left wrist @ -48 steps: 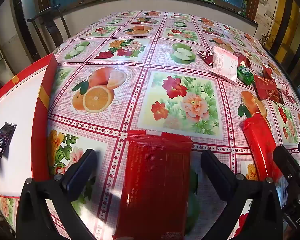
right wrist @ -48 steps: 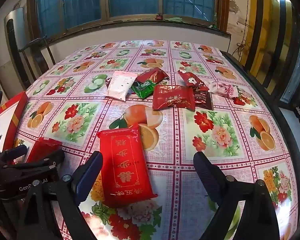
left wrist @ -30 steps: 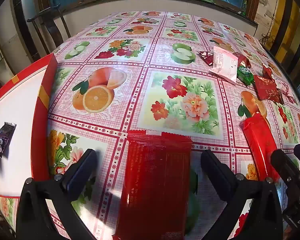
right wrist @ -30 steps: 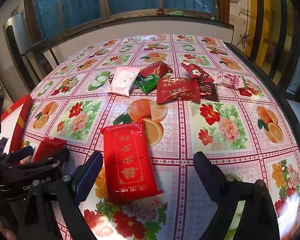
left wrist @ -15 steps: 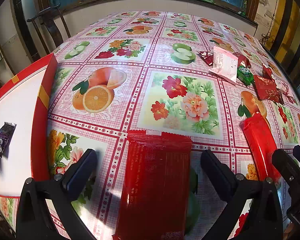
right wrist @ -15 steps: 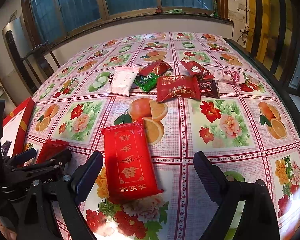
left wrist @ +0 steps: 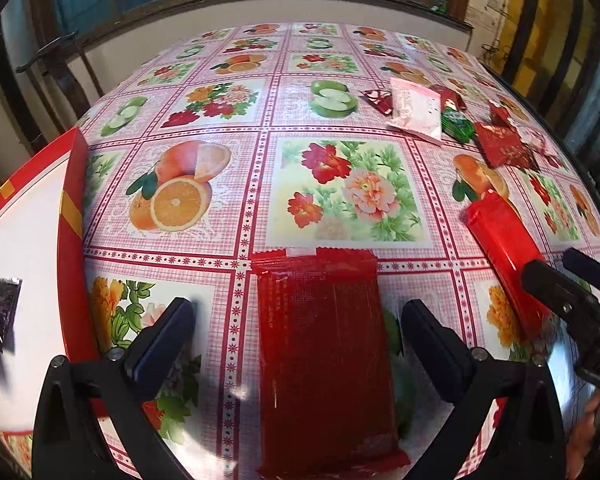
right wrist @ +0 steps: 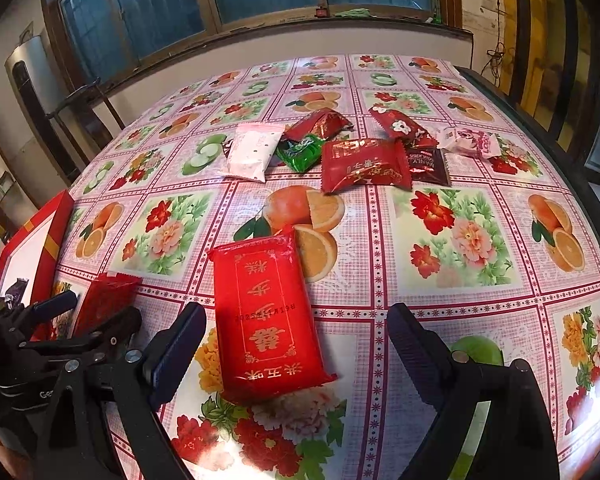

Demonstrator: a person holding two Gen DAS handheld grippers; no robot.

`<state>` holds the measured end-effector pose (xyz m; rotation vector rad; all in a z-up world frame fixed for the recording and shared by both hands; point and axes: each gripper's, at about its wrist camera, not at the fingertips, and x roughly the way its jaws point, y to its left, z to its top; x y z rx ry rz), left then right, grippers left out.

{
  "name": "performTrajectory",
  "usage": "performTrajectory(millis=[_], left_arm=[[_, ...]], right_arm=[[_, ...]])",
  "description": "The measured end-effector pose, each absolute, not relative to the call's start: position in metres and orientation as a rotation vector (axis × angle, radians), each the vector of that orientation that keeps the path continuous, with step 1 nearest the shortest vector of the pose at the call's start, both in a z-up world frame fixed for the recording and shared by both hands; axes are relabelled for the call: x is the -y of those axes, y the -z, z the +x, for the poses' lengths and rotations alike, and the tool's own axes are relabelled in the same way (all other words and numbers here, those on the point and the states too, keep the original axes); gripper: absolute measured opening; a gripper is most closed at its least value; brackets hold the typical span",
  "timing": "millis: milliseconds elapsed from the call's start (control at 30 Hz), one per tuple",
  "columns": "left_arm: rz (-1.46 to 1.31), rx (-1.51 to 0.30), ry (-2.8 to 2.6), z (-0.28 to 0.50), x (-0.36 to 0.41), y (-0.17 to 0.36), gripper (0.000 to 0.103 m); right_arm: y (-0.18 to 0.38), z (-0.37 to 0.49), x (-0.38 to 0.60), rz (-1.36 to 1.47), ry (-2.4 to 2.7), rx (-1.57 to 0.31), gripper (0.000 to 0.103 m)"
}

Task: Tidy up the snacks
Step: 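Close the left tool on a red packet while the right tool grasps a gold-print red packet, then lift both held red packets off the cloth with both tools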

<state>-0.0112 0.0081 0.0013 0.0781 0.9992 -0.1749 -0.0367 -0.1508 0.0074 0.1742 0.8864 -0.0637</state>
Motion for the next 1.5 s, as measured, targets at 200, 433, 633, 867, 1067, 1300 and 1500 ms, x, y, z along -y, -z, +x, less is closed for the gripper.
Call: performTrajectory(millis=[200, 433, 633, 867, 1067, 1300, 1500], left_arm=[[0.113, -0.995, 0.233, -0.017, -0.012, -0.001, 0.103], [0.091, -1.007, 0.187, -0.022, -0.014, -0.001, 0.103], [0.036, -1.019, 0.086, -0.034, -0.019, -0.001, 0.103], [0.016, -1.015, 0.042, -0.037, -0.018, -0.001, 0.103], [0.026, -0.982, 0.054, -0.040, -0.009, -0.005, 0.084], [0.050, -0.935, 0.118, -0.047, 0.002, -0.009, 0.053], [0.009, -0.929, 0.146, -0.048, -0.004, -0.010, 0.050]], right_arm=[[0.000, -0.032, 0.132, 0.073, 0.045, -0.922, 0.094], [0.006, -0.028, 0.135, 0.078, 0.059, -0.954, 0.094], [0.005, -0.030, 0.138, 0.071, 0.077, -0.944, 0.081], [0.001, -0.033, 0.141, 0.065, 0.081, -0.930, 0.054], [-0.001, -0.037, 0.150, 0.131, 0.053, -0.916, 0.051], [-0.002, -0.038, 0.174, 0.336, -0.007, -0.902, 0.051], [-0.002, -0.039, 0.179, 0.408, -0.038, -0.894, 0.051]])
